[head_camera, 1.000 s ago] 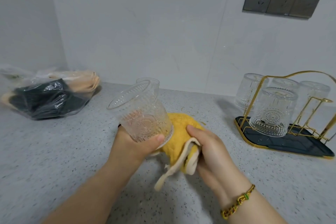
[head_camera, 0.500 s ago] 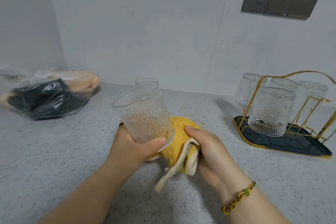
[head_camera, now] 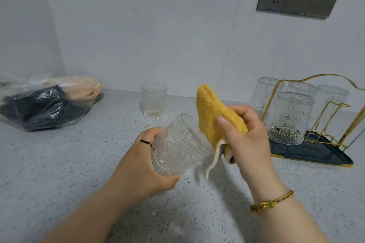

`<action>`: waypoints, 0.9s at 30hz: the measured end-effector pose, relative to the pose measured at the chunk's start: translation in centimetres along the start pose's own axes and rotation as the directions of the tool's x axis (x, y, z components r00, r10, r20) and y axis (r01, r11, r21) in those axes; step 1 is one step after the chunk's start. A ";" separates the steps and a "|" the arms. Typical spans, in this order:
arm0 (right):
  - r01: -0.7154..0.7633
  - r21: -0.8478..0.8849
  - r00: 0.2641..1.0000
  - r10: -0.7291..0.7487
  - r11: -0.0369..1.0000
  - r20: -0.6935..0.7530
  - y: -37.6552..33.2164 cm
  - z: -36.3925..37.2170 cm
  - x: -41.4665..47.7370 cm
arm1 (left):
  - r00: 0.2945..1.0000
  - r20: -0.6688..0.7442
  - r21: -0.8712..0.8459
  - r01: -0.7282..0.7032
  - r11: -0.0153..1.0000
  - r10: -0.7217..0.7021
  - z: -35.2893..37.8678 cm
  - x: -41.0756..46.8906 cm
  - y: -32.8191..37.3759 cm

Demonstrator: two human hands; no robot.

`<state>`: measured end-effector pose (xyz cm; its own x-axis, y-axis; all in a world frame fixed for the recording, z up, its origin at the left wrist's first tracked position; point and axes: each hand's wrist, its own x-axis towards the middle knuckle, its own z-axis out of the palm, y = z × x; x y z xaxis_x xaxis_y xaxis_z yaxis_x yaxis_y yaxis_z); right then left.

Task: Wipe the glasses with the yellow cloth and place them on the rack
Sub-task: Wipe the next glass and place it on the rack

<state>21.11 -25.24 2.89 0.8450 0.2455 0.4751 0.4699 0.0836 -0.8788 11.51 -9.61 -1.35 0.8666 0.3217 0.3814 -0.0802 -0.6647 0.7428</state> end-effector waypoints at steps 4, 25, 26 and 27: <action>0.129 -0.098 0.959 -0.099 0.987 0.266 -0.1 0.3 -0.6 | 0.999 0.015 0.064 -0.032 0.997 0.031 -0.1 -0.1 -0.3; -0.099 -0.101 0.888 0.134 0.990 0.441 0.5 -0.3 0.4 | 0.977 0.132 0.071 -0.177 0.982 0.167 0.4 -0.5 -0.4; -0.093 -0.095 0.903 0.124 0.991 0.412 0.5 -0.1 0.2 | 0.986 0.121 0.020 -0.115 0.993 0.112 0.4 -0.4 -0.2; -0.083 -0.073 0.916 0.105 0.994 0.388 0.5 0.2 0.1 | 0.995 0.092 -0.049 -0.040 0.998 0.045 0.2 -0.1 -0.3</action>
<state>21.35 -24.96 2.49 0.7241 0.6080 0.3256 0.4158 -0.0082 -0.9094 11.52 -9.58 -1.70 0.9039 0.2281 0.3619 -0.1392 -0.6431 0.7530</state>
